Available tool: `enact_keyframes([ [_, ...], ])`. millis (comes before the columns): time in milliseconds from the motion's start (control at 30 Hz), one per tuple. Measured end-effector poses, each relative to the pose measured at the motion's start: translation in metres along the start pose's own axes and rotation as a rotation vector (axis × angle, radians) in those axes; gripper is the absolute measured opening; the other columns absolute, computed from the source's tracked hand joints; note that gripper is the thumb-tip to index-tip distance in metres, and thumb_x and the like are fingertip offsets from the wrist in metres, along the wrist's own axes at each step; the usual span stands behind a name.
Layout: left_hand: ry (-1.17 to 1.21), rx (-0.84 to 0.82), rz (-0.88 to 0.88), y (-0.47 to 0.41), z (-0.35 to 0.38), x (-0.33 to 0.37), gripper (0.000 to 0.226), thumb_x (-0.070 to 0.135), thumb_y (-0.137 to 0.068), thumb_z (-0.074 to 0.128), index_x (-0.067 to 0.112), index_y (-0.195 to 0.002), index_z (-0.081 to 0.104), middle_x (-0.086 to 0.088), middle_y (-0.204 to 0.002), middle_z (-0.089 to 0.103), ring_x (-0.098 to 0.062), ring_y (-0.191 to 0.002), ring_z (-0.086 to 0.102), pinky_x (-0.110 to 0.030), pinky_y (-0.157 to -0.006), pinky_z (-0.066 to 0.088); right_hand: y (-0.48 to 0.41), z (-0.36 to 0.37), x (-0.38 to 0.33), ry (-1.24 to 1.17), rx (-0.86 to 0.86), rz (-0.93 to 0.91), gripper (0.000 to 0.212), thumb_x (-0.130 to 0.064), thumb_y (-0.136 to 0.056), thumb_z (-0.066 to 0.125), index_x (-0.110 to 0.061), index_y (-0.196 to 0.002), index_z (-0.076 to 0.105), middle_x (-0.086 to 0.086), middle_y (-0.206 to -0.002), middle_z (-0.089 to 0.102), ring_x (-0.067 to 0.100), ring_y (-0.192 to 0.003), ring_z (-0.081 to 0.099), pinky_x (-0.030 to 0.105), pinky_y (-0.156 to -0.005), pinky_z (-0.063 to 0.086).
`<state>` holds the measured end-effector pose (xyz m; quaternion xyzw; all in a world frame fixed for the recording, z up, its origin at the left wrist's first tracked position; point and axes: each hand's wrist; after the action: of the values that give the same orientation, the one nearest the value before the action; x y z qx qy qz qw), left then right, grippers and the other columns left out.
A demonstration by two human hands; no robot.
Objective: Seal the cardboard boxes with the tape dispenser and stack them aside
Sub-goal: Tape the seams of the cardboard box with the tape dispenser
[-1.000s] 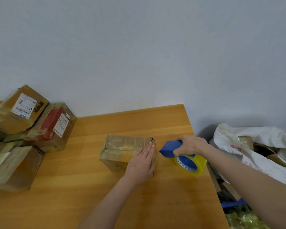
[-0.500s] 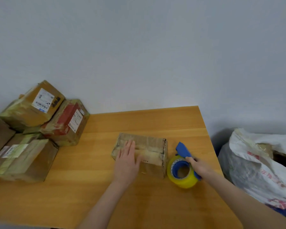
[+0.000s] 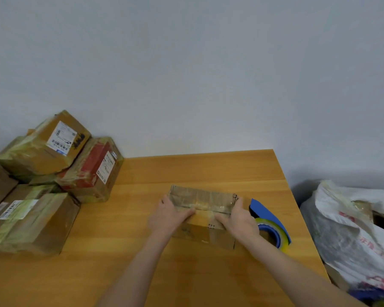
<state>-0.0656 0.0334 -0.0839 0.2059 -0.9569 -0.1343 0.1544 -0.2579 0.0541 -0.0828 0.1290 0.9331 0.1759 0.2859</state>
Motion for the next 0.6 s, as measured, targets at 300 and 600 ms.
enact_keyframes([
  [300,0.085,0.139,0.043,-0.010,-0.006,-0.011,0.019,0.029,-0.104,0.034,0.018,-0.109,0.049,0.000,-0.089,0.058,-0.020,-0.076,0.055,-0.033,-0.061,0.044,-0.017,-0.005,0.015,-0.104,-0.010,-0.018,0.027,-0.032,-0.104,0.037,-0.011,-0.096,0.051,0.000,-0.074,0.050,0.019,-0.069,0.050,0.031,-0.056,0.037],
  [600,0.520,-0.002,0.072,-0.009,-0.002,-0.017,0.050,0.018,-0.101,0.043,0.014,-0.150,0.030,-0.004,-0.144,0.045,-0.024,-0.127,0.047,-0.036,-0.098,0.046,-0.015,-0.015,0.022,0.068,0.039,-0.087,0.033,-0.032,-0.100,0.050,-0.010,-0.123,0.042,0.005,-0.081,0.060,0.022,-0.066,0.059,0.032,-0.053,0.049],
])
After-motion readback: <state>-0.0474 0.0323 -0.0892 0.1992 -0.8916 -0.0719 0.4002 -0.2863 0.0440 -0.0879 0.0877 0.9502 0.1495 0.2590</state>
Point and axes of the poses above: each hand's wrist, its own y-axis away from the middle knuckle, its own z-axis out of the palm, x = y × z
